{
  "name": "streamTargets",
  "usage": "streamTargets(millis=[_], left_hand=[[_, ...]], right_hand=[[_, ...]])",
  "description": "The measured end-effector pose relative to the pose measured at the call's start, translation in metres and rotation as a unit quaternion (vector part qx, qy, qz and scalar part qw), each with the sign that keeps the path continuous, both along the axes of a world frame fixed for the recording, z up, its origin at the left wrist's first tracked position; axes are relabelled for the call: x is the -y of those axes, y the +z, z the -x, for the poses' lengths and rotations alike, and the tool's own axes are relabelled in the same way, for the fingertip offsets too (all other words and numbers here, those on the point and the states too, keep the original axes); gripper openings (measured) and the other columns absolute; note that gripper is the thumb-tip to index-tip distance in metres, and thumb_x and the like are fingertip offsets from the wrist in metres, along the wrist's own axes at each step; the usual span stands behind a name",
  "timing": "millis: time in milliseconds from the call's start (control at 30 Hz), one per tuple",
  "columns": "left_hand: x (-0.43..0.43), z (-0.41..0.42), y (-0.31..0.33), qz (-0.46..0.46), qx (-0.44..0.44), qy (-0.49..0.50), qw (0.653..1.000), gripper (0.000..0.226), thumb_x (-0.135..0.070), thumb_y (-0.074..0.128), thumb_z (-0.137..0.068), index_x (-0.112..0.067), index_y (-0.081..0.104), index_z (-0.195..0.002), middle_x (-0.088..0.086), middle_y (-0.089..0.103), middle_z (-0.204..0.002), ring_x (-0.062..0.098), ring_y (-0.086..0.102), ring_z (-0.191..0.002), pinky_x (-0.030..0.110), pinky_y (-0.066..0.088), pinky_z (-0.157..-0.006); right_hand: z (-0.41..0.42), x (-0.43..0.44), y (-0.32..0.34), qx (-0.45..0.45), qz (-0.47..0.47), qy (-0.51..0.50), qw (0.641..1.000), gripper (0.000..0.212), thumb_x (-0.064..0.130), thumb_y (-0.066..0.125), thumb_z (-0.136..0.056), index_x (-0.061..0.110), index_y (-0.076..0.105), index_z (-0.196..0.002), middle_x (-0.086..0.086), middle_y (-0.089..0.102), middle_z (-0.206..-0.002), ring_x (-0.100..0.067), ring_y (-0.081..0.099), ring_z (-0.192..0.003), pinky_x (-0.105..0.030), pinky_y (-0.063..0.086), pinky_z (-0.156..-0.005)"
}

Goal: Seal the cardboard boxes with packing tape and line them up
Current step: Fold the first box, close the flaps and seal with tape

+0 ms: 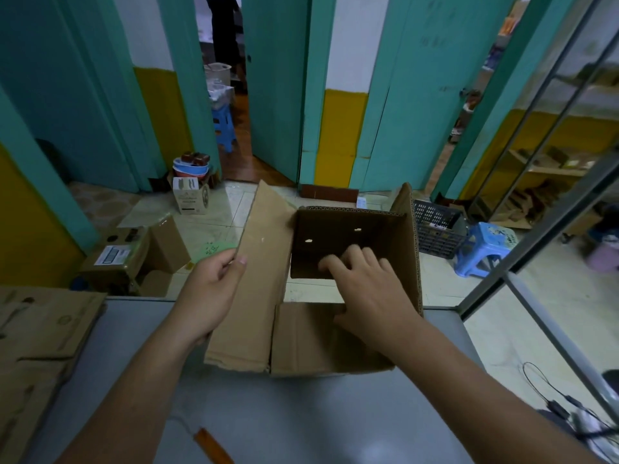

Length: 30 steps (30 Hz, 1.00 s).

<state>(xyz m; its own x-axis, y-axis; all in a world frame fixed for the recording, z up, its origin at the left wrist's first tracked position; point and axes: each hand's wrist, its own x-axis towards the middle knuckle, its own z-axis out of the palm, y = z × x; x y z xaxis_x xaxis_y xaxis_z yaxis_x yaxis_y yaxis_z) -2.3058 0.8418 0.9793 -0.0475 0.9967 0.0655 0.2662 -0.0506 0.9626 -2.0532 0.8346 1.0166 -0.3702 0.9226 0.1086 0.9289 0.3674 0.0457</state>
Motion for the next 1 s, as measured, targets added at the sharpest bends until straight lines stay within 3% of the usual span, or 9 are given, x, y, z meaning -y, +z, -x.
streamTargets(millis=[100, 200, 267, 367, 467, 533, 733, 933, 1000], left_hand=[[-0.003, 0.001, 0.001, 0.009, 0.006, -0.001, 1.0, 0.029, -0.031, 0.049, -0.113, -0.032, 0.077, -0.111, 0.006, 0.08, -0.093, 0.03, 0.074, -0.085, 0.035, 0.051, -0.074], [-0.003, 0.002, 0.0, 0.005, -0.006, 0.003, 1.0, 0.029, -0.027, 0.05, -0.113, -0.031, 0.078, -0.105, 0.0, 0.08, -0.089, 0.016, 0.074, -0.076, 0.021, 0.053, -0.063], [-0.002, 0.001, 0.0, 0.001, -0.004, 0.001, 1.0, 0.029, -0.025, 0.05, -0.113, -0.032, 0.077, -0.106, -0.006, 0.081, -0.09, 0.005, 0.074, -0.076, 0.012, 0.052, -0.06], [0.001, -0.002, 0.0, 0.012, 0.018, -0.001, 1.0, 0.029, -0.024, 0.051, -0.113, -0.035, 0.077, -0.107, -0.01, 0.081, -0.094, 0.003, 0.076, -0.082, 0.01, 0.052, -0.061], [0.002, -0.001, 0.0, 0.019, 0.027, 0.014, 0.999, 0.029, -0.027, 0.05, -0.113, -0.035, 0.077, -0.106, -0.007, 0.081, -0.096, 0.011, 0.076, -0.087, 0.017, 0.056, -0.063], [0.001, 0.0, -0.001, 0.023, 0.029, 0.023, 0.999, 0.028, -0.028, 0.05, -0.113, -0.035, 0.077, -0.105, -0.003, 0.081, -0.097, 0.017, 0.076, -0.09, 0.03, 0.059, -0.075], [-0.001, -0.001, -0.001, 0.036, 0.047, 0.024, 0.998, 0.029, -0.036, 0.051, -0.112, -0.03, 0.072, -0.131, -0.009, 0.079, -0.114, 0.014, 0.072, -0.112, 0.044, 0.055, -0.105], [-0.001, -0.017, 0.003, 0.03, 0.038, -0.024, 0.999, 0.02, -0.037, 0.053, -0.11, -0.054, 0.064, -0.112, -0.041, 0.07, -0.111, -0.019, 0.063, -0.106, 0.02, 0.047, -0.089], [-0.002, -0.027, 0.0, 0.018, 0.031, -0.022, 0.999, 0.016, -0.044, 0.057, -0.107, -0.055, 0.062, -0.117, -0.037, 0.069, -0.118, -0.018, 0.06, -0.112, 0.024, 0.048, -0.093]], right_hand=[[0.001, -0.016, 0.007, 0.04, -0.047, -0.007, 0.998, 0.142, 0.042, 0.095, -0.067, 0.038, -0.007, -0.165, -0.018, 0.001, -0.172, -0.043, 0.005, -0.159, -0.059, 0.025, -0.123], [-0.003, -0.032, 0.013, 0.064, -0.033, 0.006, 0.997, 0.161, 0.051, 0.097, -0.06, 0.039, -0.03, -0.158, -0.018, -0.034, -0.167, -0.044, -0.026, -0.155, -0.068, 0.006, -0.125], [-0.004, -0.041, 0.017, 0.084, 0.013, 0.006, 0.996, 0.17, 0.066, 0.096, -0.05, 0.041, -0.037, -0.154, -0.019, -0.041, -0.163, -0.044, -0.034, -0.151, -0.071, -0.001, -0.123], [-0.006, -0.051, 0.018, 0.098, 0.048, 0.01, 0.994, 0.172, 0.074, 0.092, -0.045, 0.042, -0.04, -0.151, -0.02, -0.037, -0.165, -0.045, -0.03, -0.153, -0.074, -0.002, -0.122], [-0.007, -0.053, 0.014, 0.095, 0.042, 0.038, 0.994, 0.166, 0.071, 0.093, -0.05, 0.045, -0.034, -0.154, -0.022, -0.008, -0.172, -0.043, -0.002, -0.16, -0.071, 0.005, -0.122], [-0.01, -0.053, 0.008, 0.091, 0.052, 0.075, 0.992, 0.153, 0.066, 0.092, -0.059, 0.046, -0.024, -0.157, -0.013, 0.013, -0.172, -0.039, 0.018, -0.156, -0.067, 0.01, -0.124], [-0.025, -0.061, -0.002, 0.059, 0.222, 0.104, 0.968, 0.114, 0.05, 0.075, -0.09, 0.045, -0.013, -0.163, -0.003, -0.008, -0.176, -0.03, -0.004, -0.161, -0.06, 0.001, -0.126], [-0.014, -0.052, -0.006, 0.046, 0.346, 0.073, 0.934, 0.088, 0.032, 0.054, -0.099, 0.053, -0.003, -0.162, -0.005, -0.005, -0.176, -0.035, -0.005, -0.161, -0.062, 0.002, -0.125], [-0.006, -0.046, -0.003, 0.047, 0.365, 0.087, 0.926, 0.079, 0.027, 0.05, -0.099, 0.059, 0.01, -0.159, -0.001, 0.009, -0.175, -0.035, 0.011, -0.16, -0.064, 0.017, -0.124]])
